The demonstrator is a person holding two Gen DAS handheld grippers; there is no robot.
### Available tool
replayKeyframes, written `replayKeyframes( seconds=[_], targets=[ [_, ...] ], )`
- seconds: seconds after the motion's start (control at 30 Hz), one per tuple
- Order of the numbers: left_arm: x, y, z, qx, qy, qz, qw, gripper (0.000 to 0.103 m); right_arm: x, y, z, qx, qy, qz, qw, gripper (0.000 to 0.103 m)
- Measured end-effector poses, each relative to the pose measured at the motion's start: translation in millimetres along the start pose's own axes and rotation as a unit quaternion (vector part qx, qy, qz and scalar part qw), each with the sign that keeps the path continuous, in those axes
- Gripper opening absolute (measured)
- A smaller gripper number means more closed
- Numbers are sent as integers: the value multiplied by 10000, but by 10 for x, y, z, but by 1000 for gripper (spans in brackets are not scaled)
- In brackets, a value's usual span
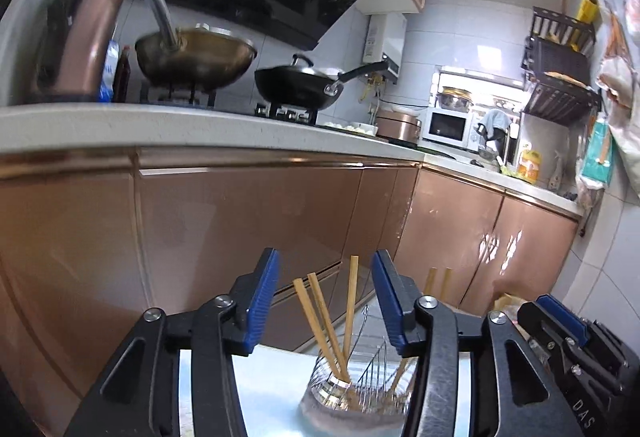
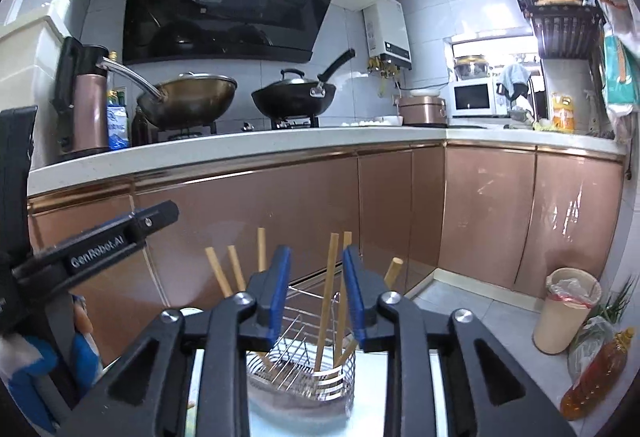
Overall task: Organize utensils
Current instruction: 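Move both open grippers back down to the remaining chopsticks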
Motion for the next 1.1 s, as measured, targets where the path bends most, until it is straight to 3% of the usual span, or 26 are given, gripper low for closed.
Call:
replayKeyframes(
  seconds=[0.2, 0.4, 0.77, 1.1],
  targets=[
    [-157, -74, -733, -23, -96, 258, 9996, 62, -34, 32, -549, -74, 119, 22, 9999, 36],
    [-348, -81, -1229, -355, -317, 424, 9980, 63, -102, 91, -997, -449, 236, -117, 9986, 37],
    [-606, 134, -1725, -1056, -439, 816, 9901, 63, -272, 120, -1587, -946, 206, -205, 9951, 37],
    [-878, 431, -1794, -1437, -442, 720, 9860, 63, -433, 256, -1740, -1169, 101, -220, 9929, 36]
  ],
)
Point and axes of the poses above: each gripper's, at about its wrist camera, not at the fingertips, and z roughly the way its jaws point, x to its right, y to its underside, the point moved 9 cm from there along z, roughly the way its jaws point, and after that the axes turned 12 degrees about -x, right-handed, at the moved point
